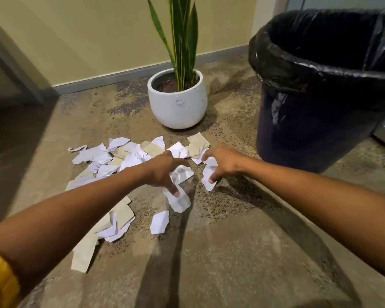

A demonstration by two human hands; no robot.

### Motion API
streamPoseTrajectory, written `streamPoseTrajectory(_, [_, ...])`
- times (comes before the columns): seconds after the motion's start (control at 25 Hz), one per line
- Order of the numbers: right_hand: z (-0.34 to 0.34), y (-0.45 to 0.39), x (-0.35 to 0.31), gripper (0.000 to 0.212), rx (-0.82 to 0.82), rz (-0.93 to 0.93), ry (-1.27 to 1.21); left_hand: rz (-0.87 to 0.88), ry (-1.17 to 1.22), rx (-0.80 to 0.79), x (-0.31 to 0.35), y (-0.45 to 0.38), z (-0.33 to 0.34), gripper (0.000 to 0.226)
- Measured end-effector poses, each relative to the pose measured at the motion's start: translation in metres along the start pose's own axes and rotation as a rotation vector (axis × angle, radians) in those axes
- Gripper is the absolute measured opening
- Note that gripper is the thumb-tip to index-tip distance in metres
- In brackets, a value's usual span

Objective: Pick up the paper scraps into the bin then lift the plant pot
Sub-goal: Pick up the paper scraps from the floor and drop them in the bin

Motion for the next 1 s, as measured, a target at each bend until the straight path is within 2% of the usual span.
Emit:
streamPoseTrajectory(0.2, [0.028, -0.024, 0.002, 0.1, -0.058, 0.063, 0.153, 0.015, -0.14, -0.142, -0.015, -0.017, 0.041, 0.112])
streamPoseTrajectory(0.32, [0.03, -0.023, 0.0, 0.094, -0.041, 0.064, 0.216, 0.0, -0.11, -0.146, -0.016, -0.022, 0.049, 0.114])
streamPoseTrajectory(0.4, [0.028, -0.022, 0.003, 0.08, -0.037, 0.078, 0.179, -0.014, -0.098, -0.098, -0.015, -0.024, 0.047, 0.099])
streamPoseTrajectory(0.52, [0.029, -0.016, 0.006, 0.056, -0.002, 0.056, 0.135, -0.007, -0.026, 0.042, -0.012, -0.023, 0.037, 0.056])
streamPoseTrajectory(0.6, [0.025, -0.012, 0.006, 0.045, 0.055, 0.026, 0.094, 0.004, 0.004, 0.11, -0.009, -0.02, 0.029, 0.038])
streamPoseTrajectory(0.68, [0.012, -0.005, 0.005, 0.038, 0.109, 0.009, 0.051, 0.0, 0.055, 0.177, -0.007, -0.015, 0.017, 0.031])
streamPoseTrajectory(0.8, [-0.014, 0.01, -0.001, 0.039, 0.185, -0.02, -0.004, -0.015, 0.127, 0.292, -0.005, -0.002, -0.006, 0.026])
streamPoseTrajectory(0.92, [-0.044, 0.028, -0.014, 0.02, 0.271, -0.075, -0.069, -0.019, 0.211, 0.392, -0.001, 0.014, -0.031, 0.023])
streamPoseTrajectory(1.0, [-0.069, 0.045, -0.022, 0.021, 0.346, -0.117, -0.122, -0.038, 0.29, 0.502, 0.009, 0.027, -0.054, 0.021])
Point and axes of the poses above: each hand's wrist, its own y-axis away from the middle knuckle, its own z-axis out of the palm, x = y × z, the point moved 6 cm from there along -y, towards the middle knuckle, and after that the axes turned 15 degrees about z, right-handed, at the moved point
